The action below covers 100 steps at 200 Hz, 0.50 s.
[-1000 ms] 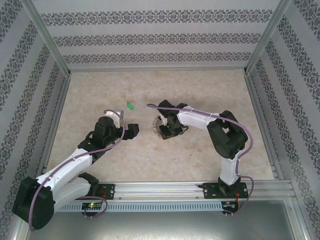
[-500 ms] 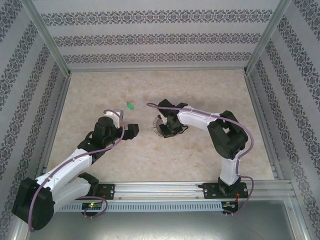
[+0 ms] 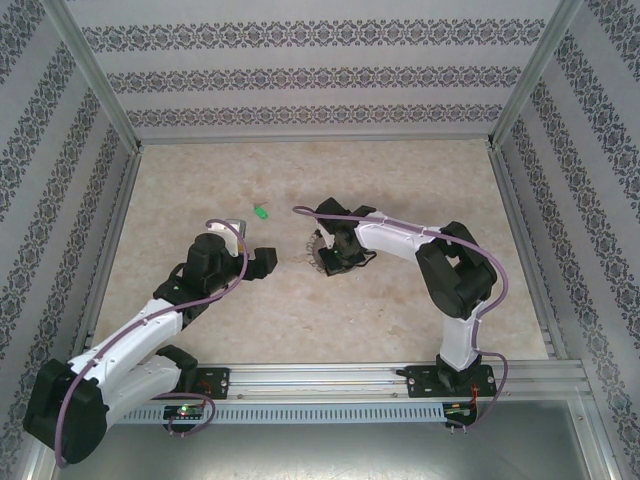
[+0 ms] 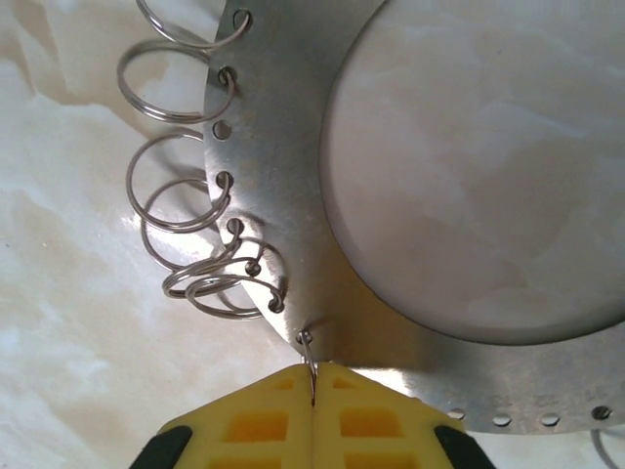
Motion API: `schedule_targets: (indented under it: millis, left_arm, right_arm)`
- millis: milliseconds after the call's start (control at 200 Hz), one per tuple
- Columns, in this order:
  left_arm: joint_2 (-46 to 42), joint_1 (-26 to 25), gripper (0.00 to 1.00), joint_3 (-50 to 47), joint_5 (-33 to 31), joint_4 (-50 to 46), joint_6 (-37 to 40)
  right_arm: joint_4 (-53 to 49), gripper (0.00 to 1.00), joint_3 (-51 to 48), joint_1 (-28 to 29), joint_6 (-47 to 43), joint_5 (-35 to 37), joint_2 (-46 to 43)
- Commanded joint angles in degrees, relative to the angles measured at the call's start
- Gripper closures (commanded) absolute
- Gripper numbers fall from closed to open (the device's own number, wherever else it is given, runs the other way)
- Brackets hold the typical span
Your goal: Put the keys on the keyring
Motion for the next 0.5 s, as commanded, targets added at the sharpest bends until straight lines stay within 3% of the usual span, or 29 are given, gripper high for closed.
schedule_targets:
  millis: [0, 290, 495]
  left_arm:
    - [-1.38, 0.76, 0.05, 1.65, -0.03, -1.93, 0.74]
    - [-1.58, 0.69, 0.06, 3.21, 3.17, -1.92, 1.48]
    - [-5.58, 0.67, 0.12, 2.55, 15.04, 6.3, 1.92]
  right_arm:
    - [0.94, 1.0, -2.02, 0.77, -2.0, 2.15, -4.41]
    - [4.61, 1.0, -6.34, 3.9, -11.27, 6.78, -18.62]
    - [11.66, 1.0, -11.11, 4.55, -20.77, 2.43, -33.1]
